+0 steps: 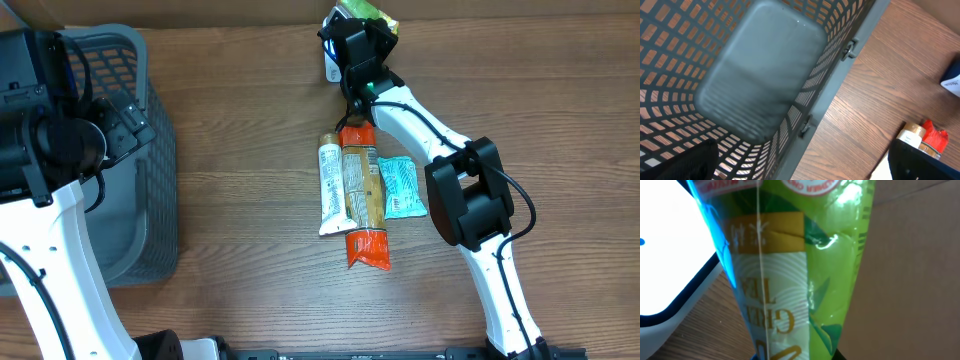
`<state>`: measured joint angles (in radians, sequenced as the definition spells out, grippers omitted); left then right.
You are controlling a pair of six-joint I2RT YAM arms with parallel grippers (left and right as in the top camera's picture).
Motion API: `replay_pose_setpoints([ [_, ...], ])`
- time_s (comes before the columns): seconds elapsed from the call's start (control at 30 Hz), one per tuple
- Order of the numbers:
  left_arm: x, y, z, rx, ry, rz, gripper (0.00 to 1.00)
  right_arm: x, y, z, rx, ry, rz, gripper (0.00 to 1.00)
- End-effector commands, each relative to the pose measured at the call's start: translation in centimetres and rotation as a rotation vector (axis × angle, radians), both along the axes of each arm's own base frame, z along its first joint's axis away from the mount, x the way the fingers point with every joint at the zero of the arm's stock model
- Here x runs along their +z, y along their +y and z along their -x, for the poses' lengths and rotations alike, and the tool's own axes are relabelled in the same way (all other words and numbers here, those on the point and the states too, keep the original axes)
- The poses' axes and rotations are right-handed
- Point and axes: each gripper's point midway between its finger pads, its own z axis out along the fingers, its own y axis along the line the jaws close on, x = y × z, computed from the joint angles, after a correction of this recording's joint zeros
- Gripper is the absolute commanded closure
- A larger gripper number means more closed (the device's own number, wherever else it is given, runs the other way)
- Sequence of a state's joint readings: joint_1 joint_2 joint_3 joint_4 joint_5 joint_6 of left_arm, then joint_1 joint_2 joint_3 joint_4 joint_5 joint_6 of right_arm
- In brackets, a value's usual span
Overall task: Scan the item barcode
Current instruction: 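Hold the green bar up in front of the white scanner, then carry the green bar to the right side and release it on the table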
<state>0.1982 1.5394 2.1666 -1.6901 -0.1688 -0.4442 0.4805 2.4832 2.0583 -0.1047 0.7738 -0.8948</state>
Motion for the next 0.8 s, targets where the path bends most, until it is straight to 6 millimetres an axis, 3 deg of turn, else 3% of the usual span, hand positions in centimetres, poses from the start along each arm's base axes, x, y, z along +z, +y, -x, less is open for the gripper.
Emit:
replay_pose_setpoints([
  [0.0,0.0,0.4,0.1,0.002,0.005,-0.017,0.01,2.4,0.4,-0.1,-0.013,-0.059,-0.026,0.96],
  [0.37,0.0,0.4,0.1,0.002,0.005,-0.017,0.01,2.8,2.1,1.2,0.003,-0.04,-0.098,0.96],
  [0.5,0.0,0.4,0.1,0.002,0.005,-0.017,0.0,5.7,2.7,2.7,0.051,0.001,-0.157,0.96],
  [0.6,0.0,0.4,0.1,0.002,0.005,-0.017,0.0,9.5,2.8,4.8,0.07,0.018,-0.259,0.96],
  [0.7,0.0,0.4,0.1,0.002,0.005,-0.017,0.0,13.1,2.6,8.4,0.08,0.078,-0.43,0.96],
  [0.77,0.0,0.4,0.1,0.002,0.005,-0.017,0.0,15.2,2.7,11.9,0.104,0.171,-0.603,0.96],
])
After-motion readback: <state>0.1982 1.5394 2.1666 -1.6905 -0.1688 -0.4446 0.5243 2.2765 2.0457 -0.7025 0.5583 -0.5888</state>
